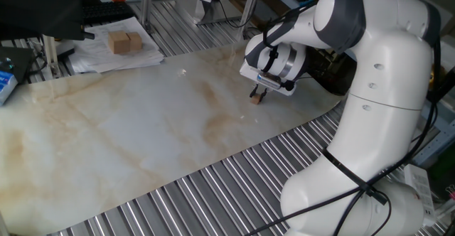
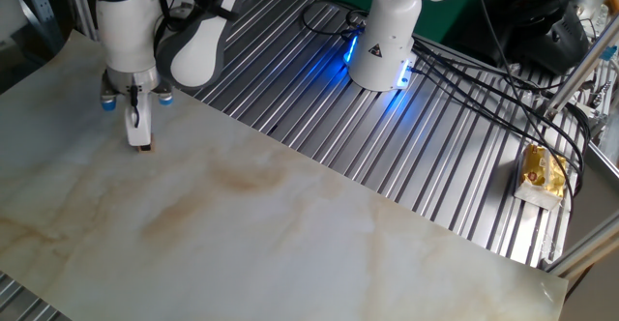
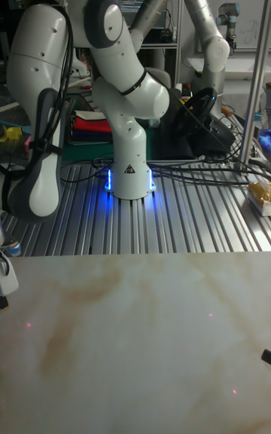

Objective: Pick up the small block on the left and move it to the right

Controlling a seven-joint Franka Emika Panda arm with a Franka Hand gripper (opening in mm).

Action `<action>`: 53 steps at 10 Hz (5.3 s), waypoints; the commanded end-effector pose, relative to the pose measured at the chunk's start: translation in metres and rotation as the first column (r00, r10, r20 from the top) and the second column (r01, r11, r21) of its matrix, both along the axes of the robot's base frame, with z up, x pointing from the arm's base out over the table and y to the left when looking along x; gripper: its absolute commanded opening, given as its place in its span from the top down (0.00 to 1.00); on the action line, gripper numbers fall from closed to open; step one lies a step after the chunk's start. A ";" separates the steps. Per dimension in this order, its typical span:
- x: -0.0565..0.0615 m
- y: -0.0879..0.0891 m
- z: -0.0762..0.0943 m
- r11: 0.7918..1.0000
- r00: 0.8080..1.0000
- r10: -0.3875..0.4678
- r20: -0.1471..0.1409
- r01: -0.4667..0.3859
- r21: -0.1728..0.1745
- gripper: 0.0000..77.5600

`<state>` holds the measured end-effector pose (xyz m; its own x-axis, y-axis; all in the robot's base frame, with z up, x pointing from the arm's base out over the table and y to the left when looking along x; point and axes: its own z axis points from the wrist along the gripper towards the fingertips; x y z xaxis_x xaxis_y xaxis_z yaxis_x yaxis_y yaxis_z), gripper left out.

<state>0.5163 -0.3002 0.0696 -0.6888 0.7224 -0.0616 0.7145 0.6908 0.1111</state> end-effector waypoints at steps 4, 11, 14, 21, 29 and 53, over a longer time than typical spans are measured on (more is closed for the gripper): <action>0.008 0.011 0.063 0.997 0.995 0.059 -0.078 -0.063 -0.049 0.98; 0.005 0.009 0.106 0.957 0.949 0.278 -0.149 -0.287 -0.046 0.98; 0.003 0.007 0.118 0.897 0.887 0.431 -0.168 -0.442 -0.030 0.98; -0.008 0.020 0.143 0.861 0.852 0.506 -0.138 -0.508 0.018 0.98; -0.017 0.039 0.152 0.834 0.835 0.548 -0.050 -0.550 -0.051 0.98; -0.028 0.068 0.149 0.766 0.768 0.640 -0.030 -0.640 -0.058 0.98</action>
